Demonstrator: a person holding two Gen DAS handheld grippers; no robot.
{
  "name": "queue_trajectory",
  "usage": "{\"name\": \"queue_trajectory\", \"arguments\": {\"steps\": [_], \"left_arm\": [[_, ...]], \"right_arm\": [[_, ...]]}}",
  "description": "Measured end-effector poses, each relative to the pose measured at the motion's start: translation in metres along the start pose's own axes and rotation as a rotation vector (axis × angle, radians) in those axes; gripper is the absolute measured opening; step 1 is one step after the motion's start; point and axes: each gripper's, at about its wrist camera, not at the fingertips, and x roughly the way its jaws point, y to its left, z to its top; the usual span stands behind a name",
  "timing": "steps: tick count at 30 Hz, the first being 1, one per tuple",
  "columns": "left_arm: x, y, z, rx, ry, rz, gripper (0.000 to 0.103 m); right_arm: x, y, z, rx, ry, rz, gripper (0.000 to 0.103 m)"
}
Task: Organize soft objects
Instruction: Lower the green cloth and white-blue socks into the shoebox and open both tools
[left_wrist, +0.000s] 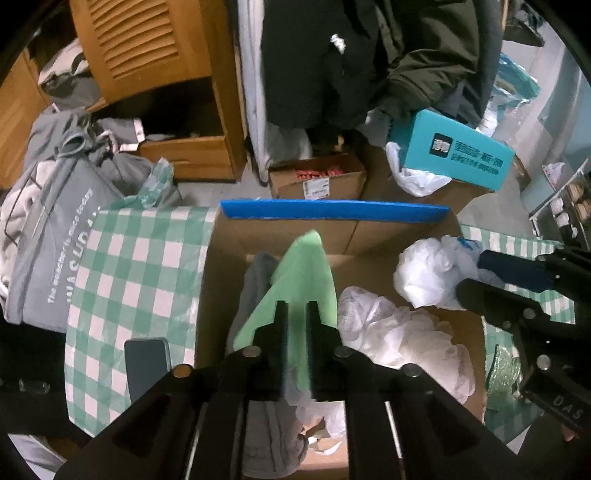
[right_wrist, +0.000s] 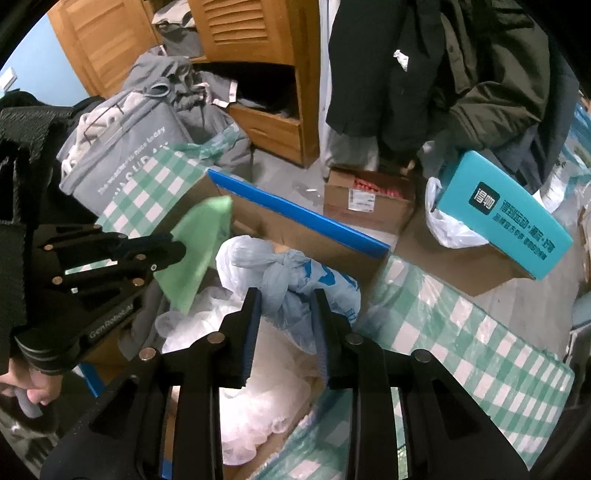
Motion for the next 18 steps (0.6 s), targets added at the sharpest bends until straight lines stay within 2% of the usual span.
{"name": "queue_trajectory", "arguments": {"steps": [2,3,7,18], "left_arm": [[-0.002,0.002,-0.001,-0.004,-0.004,0.024,0.032],[-0.004,0.003,-0.002,-0.007,-0.017,0.027,0.033],[-0.014,0.002,-0.002,-0.008,-0.037,0.012,0.034],[-0.032,-0.028,-0.010,0.088,-0.067,-0.008,0.035]], "right_arm": [[0.000,0.001,-0.001,-0.006,-0.010,-0.017,0.034],[-0.001,0.000,-0.001,-0.007,-0.014,-0.018,0.037],[-0.008,-0.003,-0.002,0.003,-0.033,-0.004,0.048],[-0.031,-0.019,-0.013,0.047,-0.049,-0.005,0.049]]}}
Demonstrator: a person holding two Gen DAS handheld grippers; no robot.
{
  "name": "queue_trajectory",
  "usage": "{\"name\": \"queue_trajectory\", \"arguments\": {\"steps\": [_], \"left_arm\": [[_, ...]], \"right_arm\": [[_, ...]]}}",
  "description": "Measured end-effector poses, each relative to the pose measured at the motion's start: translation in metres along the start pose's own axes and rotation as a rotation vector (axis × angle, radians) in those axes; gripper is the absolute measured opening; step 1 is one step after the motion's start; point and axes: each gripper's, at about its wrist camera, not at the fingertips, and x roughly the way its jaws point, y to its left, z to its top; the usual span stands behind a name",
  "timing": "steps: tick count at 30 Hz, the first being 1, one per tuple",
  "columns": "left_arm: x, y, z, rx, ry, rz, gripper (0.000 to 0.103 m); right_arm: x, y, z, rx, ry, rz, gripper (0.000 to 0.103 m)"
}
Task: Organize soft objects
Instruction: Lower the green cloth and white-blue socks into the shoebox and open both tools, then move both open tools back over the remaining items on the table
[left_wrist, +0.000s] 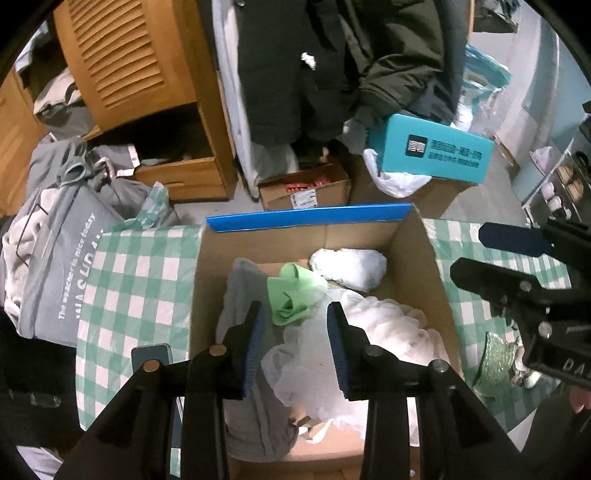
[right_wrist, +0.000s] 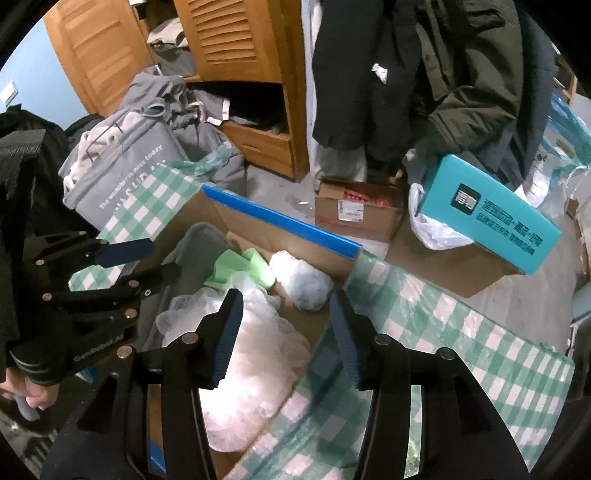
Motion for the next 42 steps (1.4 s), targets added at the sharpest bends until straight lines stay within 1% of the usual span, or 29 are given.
{"name": "queue_trajectory", "arguments": {"steps": [3,5,7,9,12,14,16,18,21,22,28,31,37,40,42], "left_arm": [[-0.005,-0.010,-0.002,0.026,-0.007,-0.007,0.037],[-0.008,-0.016,-0.003,0.043,-0.013,-0.009,0.041],[-0.011,-0.021,-0.003,0.055,-0.019,-0.013,0.041],[-0.014,-0.028,-0.004,0.066,-0.024,-0.021,0.041],[-0.019,-0.037,-0.005,0.088,-0.029,-0.027,0.043],[-0.022,-0.043,-0.006,0.103,-0.034,-0.034,0.048],[-0.025,-0.050,-0.008,0.121,-0.043,-0.039,0.049],[-0.028,-0.058,-0.009,0.137,-0.044,-0.046,0.049],[-0.030,-0.070,-0.010,0.154,-0.034,-0.083,0.052],[-0.031,-0.075,-0.010,0.159,-0.032,-0.097,0.055],[-0.040,-0.103,-0.014,0.215,-0.047,-0.121,0.058],[-0.041,-0.116,-0.016,0.240,-0.039,-0.134,0.063],[-0.038,-0.141,-0.022,0.269,-0.005,-0.173,0.065],[-0.036,-0.155,-0.027,0.293,0.002,-0.174,0.068],[-0.034,-0.167,-0.030,0.321,0.011,-0.172,0.068]], "right_arm": [[-0.006,-0.008,-0.005,0.014,-0.002,-0.007,0.049],[-0.010,-0.014,-0.009,0.024,-0.002,-0.009,0.050],[-0.015,-0.018,-0.013,0.033,-0.005,-0.013,0.051],[-0.019,-0.023,-0.017,0.041,-0.006,-0.012,0.055],[-0.027,-0.028,-0.024,0.044,-0.011,-0.016,0.055],[-0.031,-0.032,-0.028,0.050,-0.012,-0.017,0.056],[-0.035,-0.037,-0.034,0.054,-0.010,-0.021,0.057],[-0.041,-0.044,-0.041,0.062,-0.007,-0.030,0.061],[-0.048,-0.055,-0.052,0.080,-0.001,-0.046,0.061],[-0.050,-0.058,-0.055,0.085,0.003,-0.052,0.061],[-0.072,-0.076,-0.073,0.118,-0.007,-0.064,0.062],[-0.081,-0.083,-0.082,0.124,-0.012,-0.075,0.062],[-0.092,-0.106,-0.109,0.154,0.003,-0.125,0.064],[-0.096,-0.120,-0.122,0.177,0.010,-0.134,0.064],[-0.098,-0.126,-0.131,0.189,0.014,-0.137,0.064]]}}
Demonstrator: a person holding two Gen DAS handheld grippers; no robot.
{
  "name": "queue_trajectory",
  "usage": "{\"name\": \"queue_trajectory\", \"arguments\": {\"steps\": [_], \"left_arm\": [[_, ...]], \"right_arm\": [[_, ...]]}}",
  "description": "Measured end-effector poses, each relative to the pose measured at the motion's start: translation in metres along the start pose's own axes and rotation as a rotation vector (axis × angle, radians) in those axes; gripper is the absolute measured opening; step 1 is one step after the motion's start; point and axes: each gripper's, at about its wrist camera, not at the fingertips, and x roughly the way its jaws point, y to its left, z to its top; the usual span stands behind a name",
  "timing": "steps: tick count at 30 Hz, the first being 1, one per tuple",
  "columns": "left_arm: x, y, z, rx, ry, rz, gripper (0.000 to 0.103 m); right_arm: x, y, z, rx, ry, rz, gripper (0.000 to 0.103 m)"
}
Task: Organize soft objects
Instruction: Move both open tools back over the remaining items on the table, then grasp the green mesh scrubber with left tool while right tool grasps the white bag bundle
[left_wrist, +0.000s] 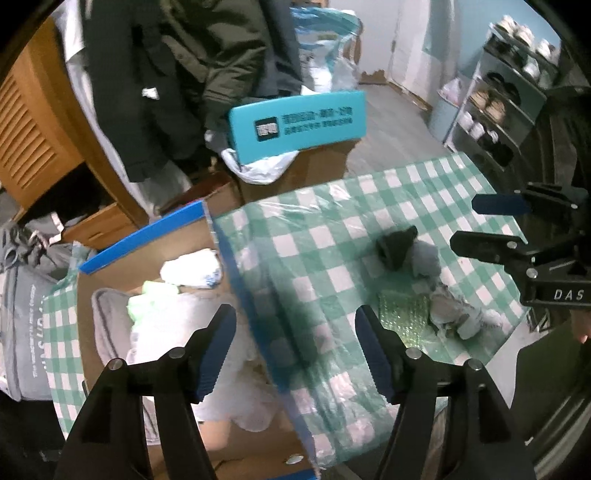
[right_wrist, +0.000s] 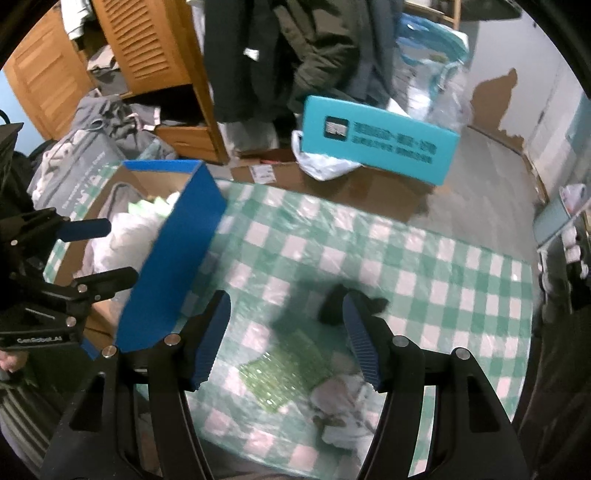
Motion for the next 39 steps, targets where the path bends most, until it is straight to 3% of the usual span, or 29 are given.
{"name": "queue_trajectory", "arguments": {"steps": [14,39], "left_arm": [[0.030,-0.054,-0.002,0.081,0.081,-0.029,0.068],[0.107,-0.111,-0.026,0.175,0.256,-0.073,0.070]], "right_arm": [[0.014,-0.043,-0.056,0.060,0.083,-0.018,0.064],[0.085,-0.066,-0.125,0.075,0.315,0.002,0.064]]}}
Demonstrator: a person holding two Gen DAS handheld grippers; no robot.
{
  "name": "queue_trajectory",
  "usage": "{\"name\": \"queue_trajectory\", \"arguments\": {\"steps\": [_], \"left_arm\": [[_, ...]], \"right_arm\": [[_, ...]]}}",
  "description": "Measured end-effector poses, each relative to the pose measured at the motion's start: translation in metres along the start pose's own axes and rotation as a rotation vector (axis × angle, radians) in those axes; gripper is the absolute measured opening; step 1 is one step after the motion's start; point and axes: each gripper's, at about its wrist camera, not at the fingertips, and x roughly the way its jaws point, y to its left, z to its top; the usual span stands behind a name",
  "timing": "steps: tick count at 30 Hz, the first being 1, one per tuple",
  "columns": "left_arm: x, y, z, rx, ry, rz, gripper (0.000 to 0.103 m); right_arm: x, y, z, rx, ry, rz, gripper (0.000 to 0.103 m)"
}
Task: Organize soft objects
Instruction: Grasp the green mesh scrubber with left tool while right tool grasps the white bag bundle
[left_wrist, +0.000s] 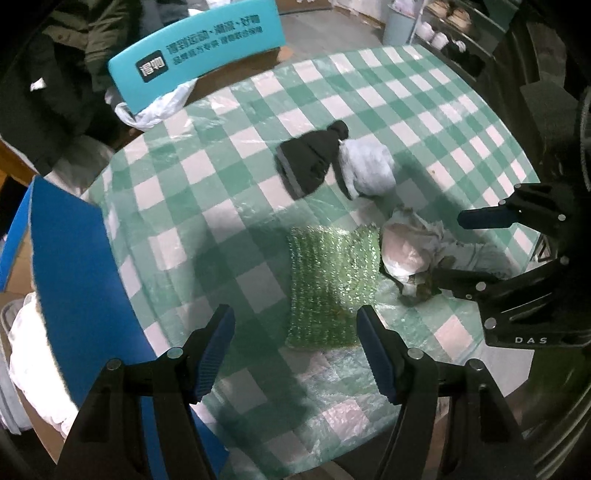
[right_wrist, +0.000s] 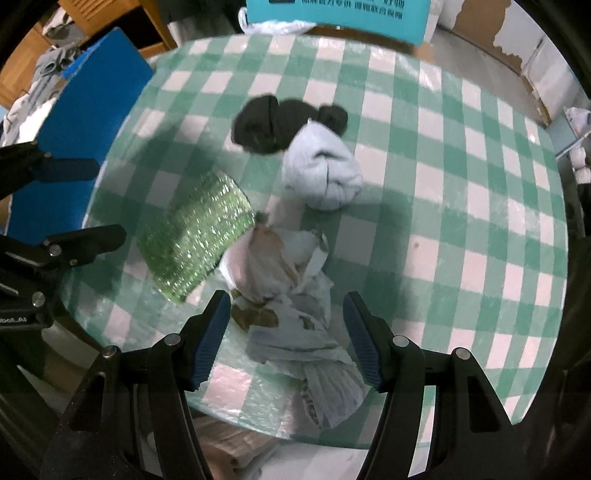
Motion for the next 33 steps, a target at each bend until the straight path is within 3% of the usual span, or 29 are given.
{"name": "queue_trajectory", "arguments": {"steps": [11,14,17,33], "left_arm": [[0.016,-0.003,0.005,-0.012,0.020,-0.033,0.075],[0.024,-0.002,0.006,-0.020,0.041,-0.048,0.075],[0.029,-0.002,0.005,-0.033,0.056,-0.066,0.076],[0.063,-0.019,0.011,-0.013,0.102,-0.067,0.079]], "right_arm": [[0.028,0.000,-0.004,-0.028,0.051,-0.005,0.063],[0.030,0.000,-0.005,-0.032,0.057,-0.001,0.047],[0.026,-0.001,-0.006,-0.021,0.046,-0.005,0.043],[0.016,-0.020,0.006,0.072,-0.009,0.003,0.043]]}}
